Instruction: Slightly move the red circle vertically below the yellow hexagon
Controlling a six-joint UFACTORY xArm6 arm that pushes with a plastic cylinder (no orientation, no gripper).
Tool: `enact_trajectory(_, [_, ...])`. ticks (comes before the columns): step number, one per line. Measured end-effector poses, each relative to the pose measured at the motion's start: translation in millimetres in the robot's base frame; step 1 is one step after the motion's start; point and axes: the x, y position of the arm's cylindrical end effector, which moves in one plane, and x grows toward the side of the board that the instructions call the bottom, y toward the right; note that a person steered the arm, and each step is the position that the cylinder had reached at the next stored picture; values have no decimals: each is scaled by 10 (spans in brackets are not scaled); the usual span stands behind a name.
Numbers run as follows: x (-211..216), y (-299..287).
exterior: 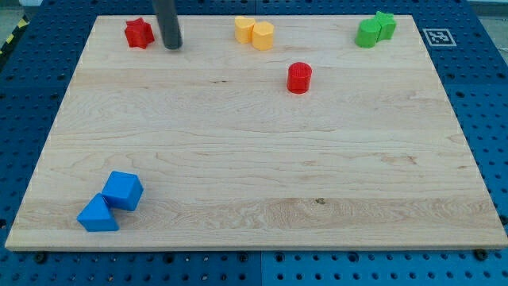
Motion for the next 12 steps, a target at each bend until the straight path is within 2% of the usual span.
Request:
enact_trajectory(2, [827, 935])
enact_trajectory(4, [1477, 2422])
enact_trajectory(9, [878, 2413])
enact_trajectory(11, [976, 2342])
enact_trajectory(12, [931, 2111])
